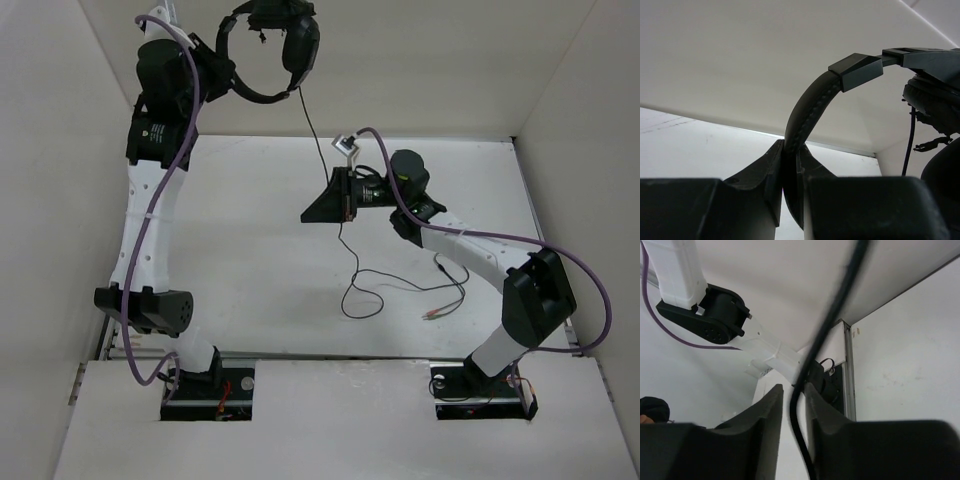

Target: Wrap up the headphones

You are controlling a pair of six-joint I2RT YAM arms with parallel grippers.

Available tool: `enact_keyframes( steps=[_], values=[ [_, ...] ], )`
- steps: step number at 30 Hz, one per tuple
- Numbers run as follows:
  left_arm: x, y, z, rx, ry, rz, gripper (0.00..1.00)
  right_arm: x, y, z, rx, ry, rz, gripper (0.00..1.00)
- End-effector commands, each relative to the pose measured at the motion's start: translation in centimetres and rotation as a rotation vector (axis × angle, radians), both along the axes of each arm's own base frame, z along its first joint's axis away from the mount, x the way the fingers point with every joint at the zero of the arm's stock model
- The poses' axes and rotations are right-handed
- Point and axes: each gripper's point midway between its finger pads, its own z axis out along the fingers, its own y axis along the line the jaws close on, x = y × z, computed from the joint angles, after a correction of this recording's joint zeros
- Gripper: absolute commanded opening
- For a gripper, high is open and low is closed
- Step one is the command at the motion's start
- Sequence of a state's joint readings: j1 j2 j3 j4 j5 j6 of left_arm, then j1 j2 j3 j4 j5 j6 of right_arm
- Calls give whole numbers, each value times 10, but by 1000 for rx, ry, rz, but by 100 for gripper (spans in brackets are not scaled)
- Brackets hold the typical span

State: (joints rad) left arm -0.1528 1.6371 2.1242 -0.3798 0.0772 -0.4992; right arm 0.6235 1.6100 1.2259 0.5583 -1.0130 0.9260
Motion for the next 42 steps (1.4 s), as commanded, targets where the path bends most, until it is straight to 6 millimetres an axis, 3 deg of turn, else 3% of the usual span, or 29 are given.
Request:
enact_keyframes(
  steps=[1, 4, 13, 17, 26, 32, 36, 42],
  values=[
    [-13, 18, 34, 5, -105, 130, 0, -5, 4, 2, -2, -64, 8, 21],
    [-9, 24, 28, 24, -94, 184, 0, -7, 8, -2, -48, -70, 14, 12],
    [-1, 15, 17, 101, -86, 218, 0, -17, 24, -5, -117, -117, 55, 10],
    [6, 20, -5, 184, -60, 273, 0, -19, 27, -4, -161, -168, 52, 10],
    [11, -6, -60, 409, 2, 258, 0, -7, 20, -2, -252, -329, -16, 11],
    [1, -13, -108, 569, 101, 193, 0, 44, -24, 6, -444, -629, -188, 12],
    [-11, -31, -138, 661, 164, 101, 0, 98, -71, 5, -783, -1006, -298, 10],
    [-25, -56, -167, 730, 214, -5, 0, 143, -108, 23, -1105, -1402, -399, 8]
  ],
)
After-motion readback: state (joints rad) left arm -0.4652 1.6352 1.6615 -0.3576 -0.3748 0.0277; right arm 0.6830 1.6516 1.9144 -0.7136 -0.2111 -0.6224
